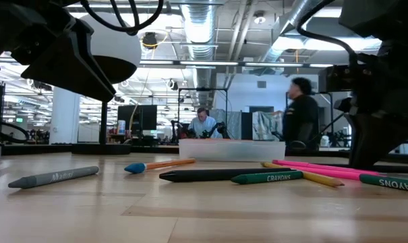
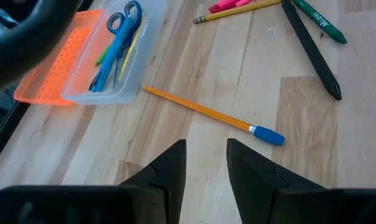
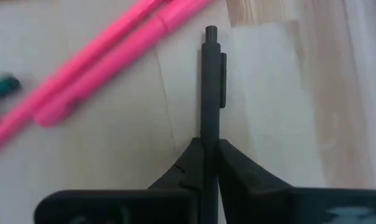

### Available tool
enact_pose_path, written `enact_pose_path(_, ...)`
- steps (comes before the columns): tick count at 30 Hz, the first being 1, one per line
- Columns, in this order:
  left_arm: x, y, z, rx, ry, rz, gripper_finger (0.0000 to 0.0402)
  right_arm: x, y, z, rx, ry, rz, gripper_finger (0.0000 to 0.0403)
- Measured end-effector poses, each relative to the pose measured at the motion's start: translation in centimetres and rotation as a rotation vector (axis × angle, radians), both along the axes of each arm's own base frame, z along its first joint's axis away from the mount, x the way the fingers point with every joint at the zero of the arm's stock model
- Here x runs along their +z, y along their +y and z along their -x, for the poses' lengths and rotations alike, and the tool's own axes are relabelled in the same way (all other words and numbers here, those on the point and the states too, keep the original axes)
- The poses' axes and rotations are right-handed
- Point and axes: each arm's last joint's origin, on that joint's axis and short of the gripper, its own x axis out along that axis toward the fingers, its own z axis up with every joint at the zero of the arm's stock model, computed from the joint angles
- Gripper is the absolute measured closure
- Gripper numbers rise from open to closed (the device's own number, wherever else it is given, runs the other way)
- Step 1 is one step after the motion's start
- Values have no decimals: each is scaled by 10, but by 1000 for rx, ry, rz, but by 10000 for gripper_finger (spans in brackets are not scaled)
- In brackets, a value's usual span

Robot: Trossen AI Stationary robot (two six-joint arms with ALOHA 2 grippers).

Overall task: Pick & place school supplies into a supply box
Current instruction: Put the black pen into the orange supply box

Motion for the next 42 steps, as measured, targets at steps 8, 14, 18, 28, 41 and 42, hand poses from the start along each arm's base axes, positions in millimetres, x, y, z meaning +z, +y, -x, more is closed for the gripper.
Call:
enact_pose_path(8, 0, 1, 1, 1, 8, -10, 292, 26, -6, -6, 32, 3, 141, 391)
enact_pose_path(14, 0, 1, 1, 6, -3, -36, 292, 43, -29, -33, 71, -82, 294, 385)
enact_pose_path(18, 1, 2, 1, 14, -18, -51, 292, 53, -56, -58, 87, -179, 348, 384)
enact_pose_path(28, 1, 2, 0, 17, -24, -44, 292, 69, -132, -91, 127, -378, 301, 383)
enact_pose_path(41, 1, 2, 0, 23, -36, -59, 292, 50, -170, -97, 85, -372, 212, 376)
enact_pose_path(42, 1, 2, 0, 23, -36, -59, 292, 46, -170, -98, 87, -364, 209, 375)
